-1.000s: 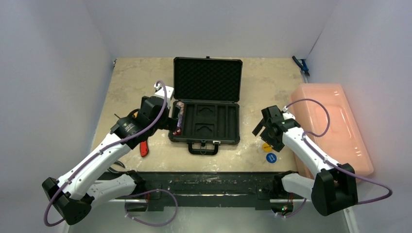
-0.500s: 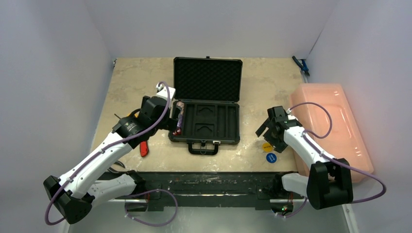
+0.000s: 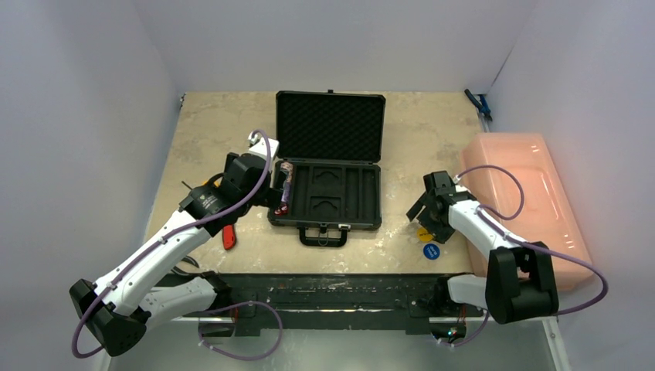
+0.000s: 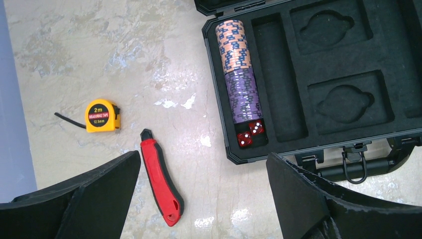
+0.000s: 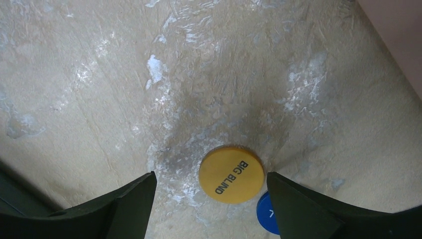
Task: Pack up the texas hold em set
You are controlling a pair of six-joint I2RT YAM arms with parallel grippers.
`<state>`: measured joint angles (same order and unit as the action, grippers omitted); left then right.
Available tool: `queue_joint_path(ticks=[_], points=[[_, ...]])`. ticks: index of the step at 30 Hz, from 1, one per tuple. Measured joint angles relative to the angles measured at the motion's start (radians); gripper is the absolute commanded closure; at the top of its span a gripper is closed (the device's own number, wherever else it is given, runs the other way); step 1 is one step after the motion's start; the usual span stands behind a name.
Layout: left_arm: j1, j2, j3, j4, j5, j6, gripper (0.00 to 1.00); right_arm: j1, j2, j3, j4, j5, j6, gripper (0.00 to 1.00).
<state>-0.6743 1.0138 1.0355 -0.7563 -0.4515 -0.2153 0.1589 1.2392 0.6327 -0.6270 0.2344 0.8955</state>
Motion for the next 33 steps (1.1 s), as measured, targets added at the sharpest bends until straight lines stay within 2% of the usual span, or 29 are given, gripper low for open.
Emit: queue_joint_path(ticks=[7,21,33], points=[[0.0,0.0,0.0,0.0,-0.005,0.002,0.02,-0.003,0.047,0.0,0.016,0.002,0.001,0.22],[0.007,0.0,0.0,0.0,-0.017,0.018,0.02,-0.003,0.084,0.017,0.014,-0.003,-0.068,0.54],[0.013,0.0,0.0,0.0,-0.026,0.018,0.02,0.009,0.109,0.042,0.028,-0.051,-0.171,0.57]])
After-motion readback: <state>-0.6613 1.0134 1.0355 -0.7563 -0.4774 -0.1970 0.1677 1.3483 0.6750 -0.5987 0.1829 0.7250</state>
